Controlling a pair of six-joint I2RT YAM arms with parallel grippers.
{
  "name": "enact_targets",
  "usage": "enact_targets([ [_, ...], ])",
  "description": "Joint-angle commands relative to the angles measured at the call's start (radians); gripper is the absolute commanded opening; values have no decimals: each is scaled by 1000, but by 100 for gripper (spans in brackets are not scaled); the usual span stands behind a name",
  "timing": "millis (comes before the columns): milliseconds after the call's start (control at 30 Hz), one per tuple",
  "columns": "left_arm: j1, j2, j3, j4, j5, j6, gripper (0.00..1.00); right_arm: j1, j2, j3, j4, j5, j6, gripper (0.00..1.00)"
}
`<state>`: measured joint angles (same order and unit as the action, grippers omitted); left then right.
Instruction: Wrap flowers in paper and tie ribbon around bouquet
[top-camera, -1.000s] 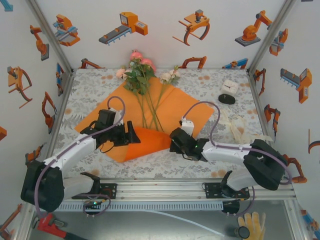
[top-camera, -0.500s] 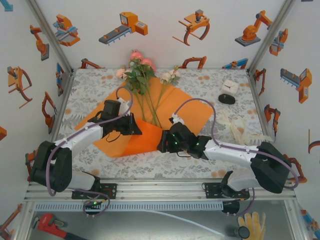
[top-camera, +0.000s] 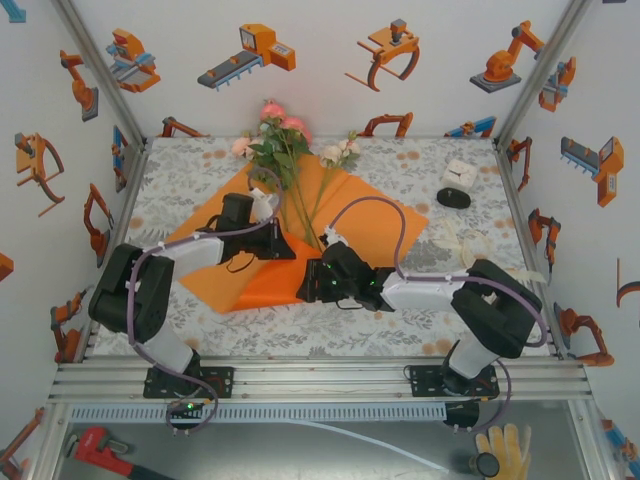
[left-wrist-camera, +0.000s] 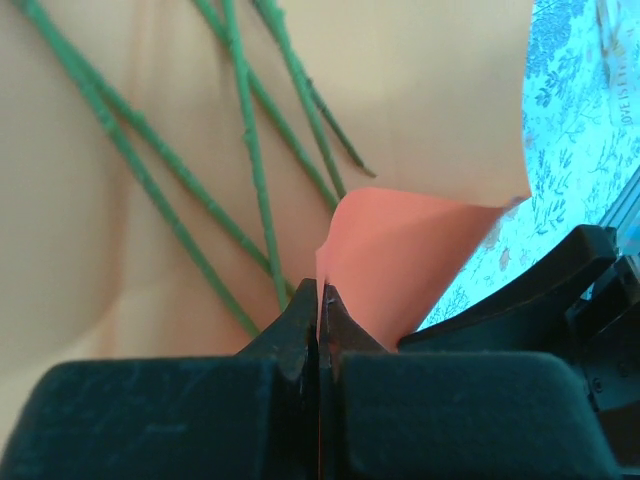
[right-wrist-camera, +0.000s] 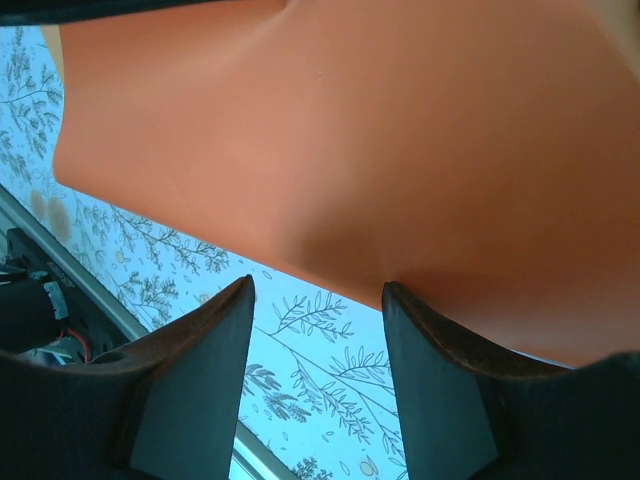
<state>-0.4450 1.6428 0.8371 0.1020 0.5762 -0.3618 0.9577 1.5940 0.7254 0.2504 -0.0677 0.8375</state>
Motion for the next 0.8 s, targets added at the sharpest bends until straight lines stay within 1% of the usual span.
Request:
enact_targets([
  [0, -13, 8, 45, 35, 49, 77, 0, 1, -2, 11, 25, 62, 9, 51],
  [133, -15, 34, 69, 50, 48, 135, 0, 1, 4, 8, 10, 110, 14, 51],
  [233, -15, 68, 85, 79, 48, 158, 0, 1, 15, 21, 7, 117, 17, 51],
  [333, -14, 90, 93, 118, 40, 161, 0, 1, 23, 38, 13, 101, 16, 51],
  [533, -14, 136, 124, 119, 28, 173, 0, 0, 44, 42, 64, 36, 19, 51],
  [600, -14, 143, 124, 117, 31, 171, 0, 1, 60, 39, 57, 54, 29, 51],
  [633, -15, 145, 124, 114, 30, 170, 1, 1, 65, 35, 52, 69, 40, 51],
  [700, -14, 144, 114, 118, 22, 164, 11, 1, 79, 19, 49, 107, 66, 51],
  [767, -15, 142, 108, 121, 23, 160, 18, 1, 85, 7, 42, 127, 81, 51],
])
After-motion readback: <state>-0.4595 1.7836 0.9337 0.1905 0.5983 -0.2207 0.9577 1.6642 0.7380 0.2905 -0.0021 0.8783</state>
